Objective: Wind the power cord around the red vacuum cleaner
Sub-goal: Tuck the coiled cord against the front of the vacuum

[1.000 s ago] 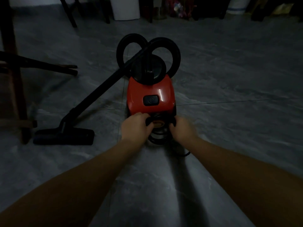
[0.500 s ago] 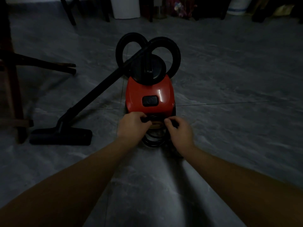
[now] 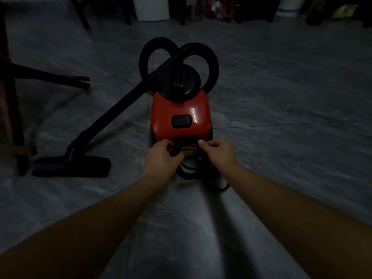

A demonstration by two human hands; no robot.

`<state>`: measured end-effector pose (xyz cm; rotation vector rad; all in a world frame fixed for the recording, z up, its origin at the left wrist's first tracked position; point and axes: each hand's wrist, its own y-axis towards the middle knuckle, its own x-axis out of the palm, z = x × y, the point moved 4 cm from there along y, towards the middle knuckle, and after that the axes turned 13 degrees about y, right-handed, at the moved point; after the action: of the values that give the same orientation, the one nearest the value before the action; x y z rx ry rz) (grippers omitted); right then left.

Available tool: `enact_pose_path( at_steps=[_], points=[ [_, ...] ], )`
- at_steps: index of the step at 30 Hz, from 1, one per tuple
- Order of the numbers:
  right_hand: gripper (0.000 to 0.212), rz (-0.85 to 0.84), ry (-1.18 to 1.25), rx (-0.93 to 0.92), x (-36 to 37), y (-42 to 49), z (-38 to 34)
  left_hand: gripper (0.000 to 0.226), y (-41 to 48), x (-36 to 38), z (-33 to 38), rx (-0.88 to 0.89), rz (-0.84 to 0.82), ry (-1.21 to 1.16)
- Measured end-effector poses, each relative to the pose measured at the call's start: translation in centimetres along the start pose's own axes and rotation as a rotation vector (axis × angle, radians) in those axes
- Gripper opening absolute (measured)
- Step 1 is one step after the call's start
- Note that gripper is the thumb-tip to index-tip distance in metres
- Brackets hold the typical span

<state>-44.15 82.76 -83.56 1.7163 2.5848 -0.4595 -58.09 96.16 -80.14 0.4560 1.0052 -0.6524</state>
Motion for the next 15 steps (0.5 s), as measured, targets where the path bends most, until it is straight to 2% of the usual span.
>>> enact_pose_path(
  at_steps=[3, 6, 9, 15],
  points=[
    [0.016, 0.051, 0.025, -0.004, 0.5, -0.1, -0.8, 0.033, 0.1, -0.4, 0.1, -0.003, 0.006, -0.020],
    [0.010, 0.081, -0.033, -0.128, 1.0, -1.1, -2.0, 0.035, -0.1, -0.6, 0.1, 0.000, 0.013, -0.044],
    [0.011, 0.099, -0.070, -0.251, 1.3, -2.1, -2.6, 0.040, -0.4, -0.7, -0.5, -0.023, 0.017, -0.132],
    [0.008, 0.155, -0.095, -0.279, 1.3, -3.0, -2.5, 0.039, -0.5, -0.8, -1.8, -0.039, -0.016, -0.167]
  ],
)
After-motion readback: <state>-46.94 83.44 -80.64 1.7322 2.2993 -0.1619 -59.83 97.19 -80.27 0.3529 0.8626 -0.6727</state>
